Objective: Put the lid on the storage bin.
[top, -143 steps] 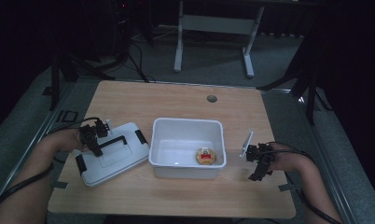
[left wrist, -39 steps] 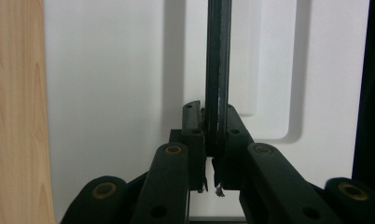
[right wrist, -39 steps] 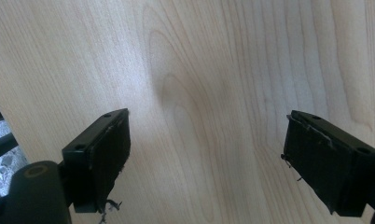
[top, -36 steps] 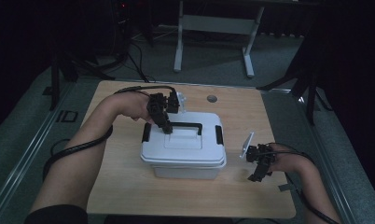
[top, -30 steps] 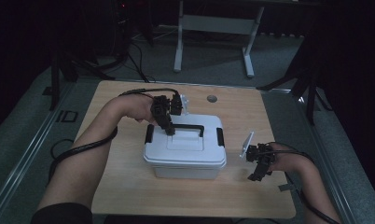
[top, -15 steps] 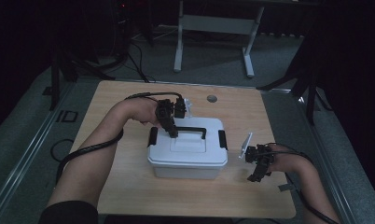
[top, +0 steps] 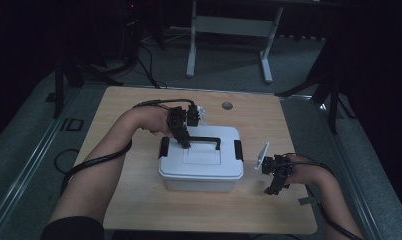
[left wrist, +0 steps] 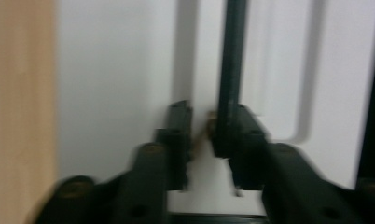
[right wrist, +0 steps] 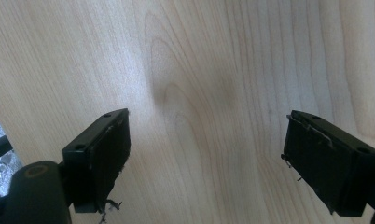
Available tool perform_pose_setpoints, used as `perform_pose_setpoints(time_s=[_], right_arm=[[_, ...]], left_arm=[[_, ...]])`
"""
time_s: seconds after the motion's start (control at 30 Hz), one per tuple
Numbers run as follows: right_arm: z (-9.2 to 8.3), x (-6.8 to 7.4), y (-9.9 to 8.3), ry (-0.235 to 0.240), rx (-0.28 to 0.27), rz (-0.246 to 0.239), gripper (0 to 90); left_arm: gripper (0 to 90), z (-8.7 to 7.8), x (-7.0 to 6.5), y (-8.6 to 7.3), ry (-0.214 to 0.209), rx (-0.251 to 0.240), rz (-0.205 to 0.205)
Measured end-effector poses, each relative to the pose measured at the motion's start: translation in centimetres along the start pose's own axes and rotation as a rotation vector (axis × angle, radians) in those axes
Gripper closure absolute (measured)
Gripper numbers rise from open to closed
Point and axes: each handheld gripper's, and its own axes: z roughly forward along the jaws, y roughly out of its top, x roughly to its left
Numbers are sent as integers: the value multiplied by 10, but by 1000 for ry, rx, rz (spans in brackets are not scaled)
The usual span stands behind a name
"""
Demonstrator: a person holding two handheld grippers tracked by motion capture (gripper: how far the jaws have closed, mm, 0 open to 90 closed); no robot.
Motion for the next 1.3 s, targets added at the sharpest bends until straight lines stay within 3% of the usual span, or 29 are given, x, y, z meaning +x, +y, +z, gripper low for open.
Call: perform_pose_setpoints(time_s=[0.1,0.17,0.23,0.3,0.33,0.37,0.47,0.57,0.67,0.8,1.17,1.3], right_arm=[[-1,0,2,-10,-5,-1,144],[-2,0,3,-11,-8,-1,144],[-2,0,4,-13,-6,-2,144],[-2,-1,5,-13,-8,-5,144],[-2,-1,5,-13,-8,-5,144],[-2,-1,5,-13,-8,-5,144],[-3,0,7,-24,-11,-7,143],[-4,-1,7,-26,-17,0,143],[-5,-1,7,-28,-15,1,143],[-7,-1,8,-30,-16,-1,143],[-9,-2,11,-36,-14,-7,143],[-9,-2,11,-37,-17,-8,143]], left_arm=[[429,-3,0,-4,41,-27,-30],[253,-4,-3,-7,95,-50,-23],[157,-3,-4,-9,95,-64,-37],[128,-3,-4,-12,75,-72,-51],[94,-2,-5,-15,102,-79,-33],[53,-2,-5,-15,102,-79,-33],[18,-5,-6,-20,108,-113,-41],[18,-5,-10,-30,88,-132,-54],[18,-5,-11,-41,60,-133,-71],[18,-7,-12,-59,61,-144,-98],[18,-9,-19,-97,82,-158,-133],[19,-10,-22,-110,121,-175,-133]])
